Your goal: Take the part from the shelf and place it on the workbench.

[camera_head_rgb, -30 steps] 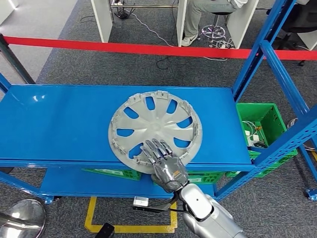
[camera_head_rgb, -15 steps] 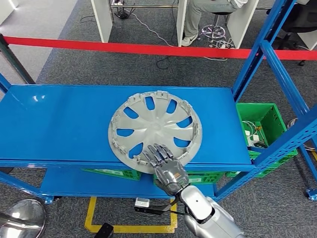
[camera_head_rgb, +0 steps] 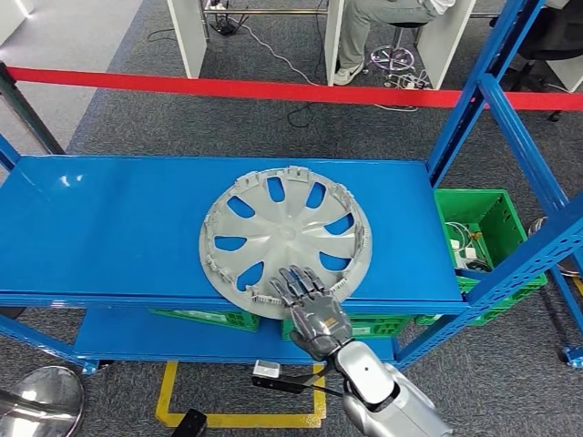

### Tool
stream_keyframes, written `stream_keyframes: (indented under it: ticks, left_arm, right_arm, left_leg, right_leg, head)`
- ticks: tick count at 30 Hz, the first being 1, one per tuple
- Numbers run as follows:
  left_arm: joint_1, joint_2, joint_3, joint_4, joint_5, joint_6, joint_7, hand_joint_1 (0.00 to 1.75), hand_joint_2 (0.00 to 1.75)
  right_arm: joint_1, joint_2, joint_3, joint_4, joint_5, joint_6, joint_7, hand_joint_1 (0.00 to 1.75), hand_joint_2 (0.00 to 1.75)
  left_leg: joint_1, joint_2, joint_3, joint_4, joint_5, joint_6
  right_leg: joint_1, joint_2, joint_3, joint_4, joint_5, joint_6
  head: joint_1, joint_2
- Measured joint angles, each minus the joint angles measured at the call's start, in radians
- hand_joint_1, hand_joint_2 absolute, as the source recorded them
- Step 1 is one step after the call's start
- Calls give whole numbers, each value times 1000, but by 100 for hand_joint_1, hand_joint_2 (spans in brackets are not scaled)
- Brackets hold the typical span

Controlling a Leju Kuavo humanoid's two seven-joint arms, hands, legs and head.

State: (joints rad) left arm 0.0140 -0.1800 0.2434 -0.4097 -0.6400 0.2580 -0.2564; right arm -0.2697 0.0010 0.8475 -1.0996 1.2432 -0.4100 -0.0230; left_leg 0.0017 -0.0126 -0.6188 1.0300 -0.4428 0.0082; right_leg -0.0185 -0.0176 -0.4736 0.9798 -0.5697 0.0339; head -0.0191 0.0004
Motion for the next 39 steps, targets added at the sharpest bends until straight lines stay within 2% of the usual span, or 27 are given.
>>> stream_keyframes:
  ticks: [25, 27, 28, 32, 34, 39]
  left_arm:
    - [0, 0, 0, 0, 0, 0, -3, 0, 0]
    - [0, 0, 0, 0, 0, 0, -3, 0, 0]
    - [0, 0, 0, 0, 0, 0, -3, 0, 0]
    - [0, 0, 0, 0, 0, 0, -2, 0, 0]
    - [0, 0, 0, 0, 0, 0, -2, 0, 0]
    - [-1, 0, 1, 0, 0, 0, -1, 0, 0]
  right_arm:
    - [-35, 30, -7, 0, 21, 46, 26, 0, 175]
    - [-36, 30, -6, 0, 21, 47, 26, 6, 175]
    - [-37, 30, -6, 0, 21, 47, 26, 19, 175]
    - [-39, 30, -5, 0, 23, 69, 33, 154, 175]
    - [-40, 30, -4, 0, 25, 87, 39, 172, 175]
    - [-42, 30, 0, 0, 28, 126, 47, 175, 175]
  left_leg:
    - [0, 0, 0, 0, 0, 0]
    - [0, 0, 0, 0, 0, 0]
    - [0, 0, 0, 0, 0, 0]
    - [0, 0, 0, 0, 0, 0]
    - [0, 0, 0, 0, 0, 0]
    - [0, 0, 0, 0, 0, 0]
  right_leg:
    - [0, 0, 6, 0, 0, 0]
    - [0, 0, 6, 0, 0, 0]
    - [0, 0, 6, 0, 0, 0]
    - [0, 0, 6, 0, 0, 0]
    - [0, 0, 6, 0, 0, 0]
    - [0, 0, 6, 0, 0, 0]
  head:
    - [0, 0]
    - [0, 0]
    - [0, 0]
    - [0, 0]
    - [0, 0]
    - [0, 0]
